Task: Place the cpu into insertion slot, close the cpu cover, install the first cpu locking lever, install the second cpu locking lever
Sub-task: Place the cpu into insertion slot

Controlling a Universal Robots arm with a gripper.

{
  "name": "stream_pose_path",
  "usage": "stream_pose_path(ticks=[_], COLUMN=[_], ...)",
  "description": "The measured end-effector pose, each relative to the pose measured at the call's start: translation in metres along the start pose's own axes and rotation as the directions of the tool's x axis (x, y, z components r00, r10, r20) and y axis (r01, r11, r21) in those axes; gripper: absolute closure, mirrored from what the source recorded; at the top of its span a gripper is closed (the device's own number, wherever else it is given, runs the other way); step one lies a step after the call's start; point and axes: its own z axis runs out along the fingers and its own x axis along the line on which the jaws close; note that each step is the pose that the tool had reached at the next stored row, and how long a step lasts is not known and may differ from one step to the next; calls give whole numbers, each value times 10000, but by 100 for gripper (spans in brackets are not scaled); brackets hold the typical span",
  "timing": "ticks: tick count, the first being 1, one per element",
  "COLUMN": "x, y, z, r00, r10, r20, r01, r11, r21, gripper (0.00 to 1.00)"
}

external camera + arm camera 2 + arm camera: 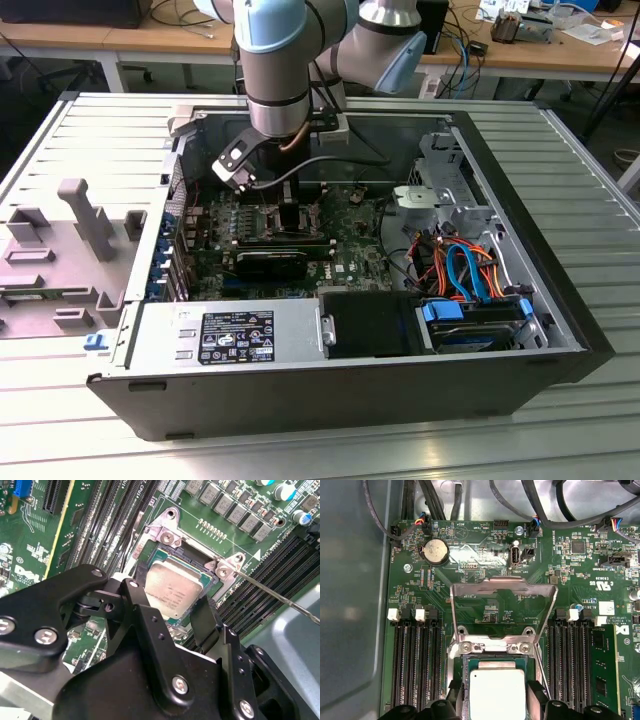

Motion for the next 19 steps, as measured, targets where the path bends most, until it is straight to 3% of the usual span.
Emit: stream_pose_path(ticks=[8, 14, 19], x=[-3, 1, 19], y=[9, 3, 1], z=[-105, -27, -12], r00=[10000, 10000, 10000], r10=[50, 48, 49], r20=[2, 3, 3], r01=[-50, -48, -49], r11=[10000, 10000, 10000], r21=[-2, 2, 2], gripper=[38, 38, 38])
